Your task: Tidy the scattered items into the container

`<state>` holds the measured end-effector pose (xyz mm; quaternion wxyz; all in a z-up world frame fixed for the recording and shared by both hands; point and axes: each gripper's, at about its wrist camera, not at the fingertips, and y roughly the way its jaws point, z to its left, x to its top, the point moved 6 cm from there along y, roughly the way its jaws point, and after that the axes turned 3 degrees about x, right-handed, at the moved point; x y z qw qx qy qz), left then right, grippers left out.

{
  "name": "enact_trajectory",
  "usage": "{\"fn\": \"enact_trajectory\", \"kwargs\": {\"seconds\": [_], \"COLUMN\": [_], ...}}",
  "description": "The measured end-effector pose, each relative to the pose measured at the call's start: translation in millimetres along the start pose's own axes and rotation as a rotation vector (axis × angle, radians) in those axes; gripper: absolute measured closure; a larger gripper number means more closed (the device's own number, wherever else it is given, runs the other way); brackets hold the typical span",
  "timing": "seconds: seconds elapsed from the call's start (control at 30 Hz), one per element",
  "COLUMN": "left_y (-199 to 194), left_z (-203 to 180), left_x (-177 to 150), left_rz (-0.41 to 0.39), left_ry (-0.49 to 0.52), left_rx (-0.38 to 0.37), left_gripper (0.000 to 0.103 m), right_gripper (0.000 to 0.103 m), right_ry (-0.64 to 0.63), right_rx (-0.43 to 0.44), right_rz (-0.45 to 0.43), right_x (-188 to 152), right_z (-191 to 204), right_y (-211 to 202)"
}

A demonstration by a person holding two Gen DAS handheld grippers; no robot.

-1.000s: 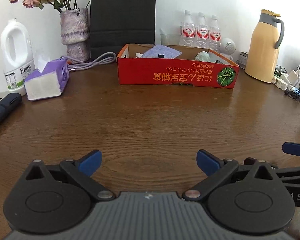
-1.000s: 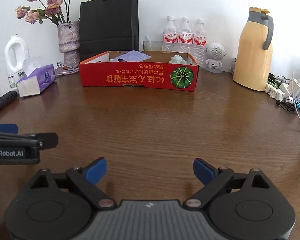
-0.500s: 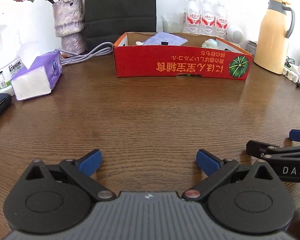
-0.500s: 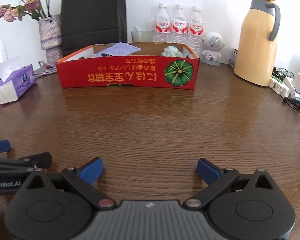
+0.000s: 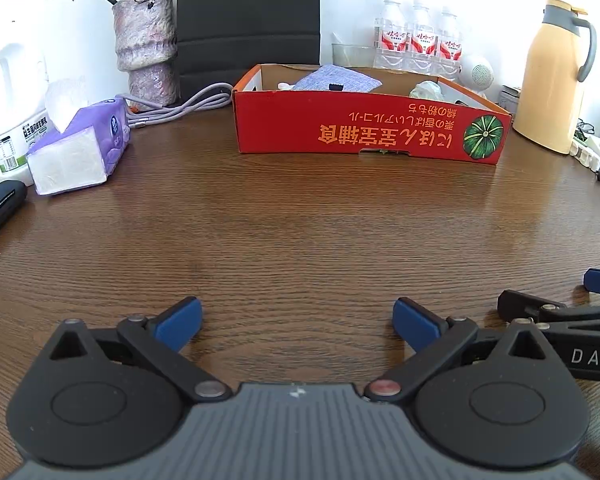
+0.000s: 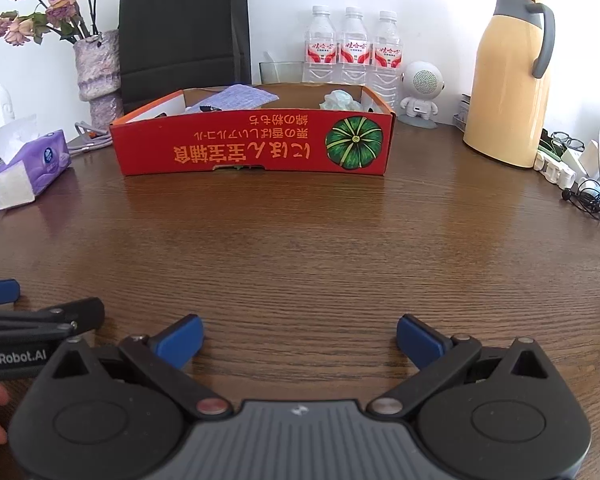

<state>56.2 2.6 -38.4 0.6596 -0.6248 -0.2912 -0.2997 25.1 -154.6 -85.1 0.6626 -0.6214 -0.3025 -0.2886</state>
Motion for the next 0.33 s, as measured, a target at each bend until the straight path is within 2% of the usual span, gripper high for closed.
{"fn": "enact_trajectory", "kwargs": {"seconds": [0.33], "left_y": [0.0], "left_z": [-1.4], "left_x": [-0.1], "left_rz": [0.000], "left_ry": [0.000], "left_rx": [0.001], "left_gripper": [0.000], "right_gripper": [0.000], "right_ry": [0.000], "right_rx": [0.000], "right_rz": [0.000], "right_x": [-0.1], "right_z": [-0.1], "right_y": [0.1]}}
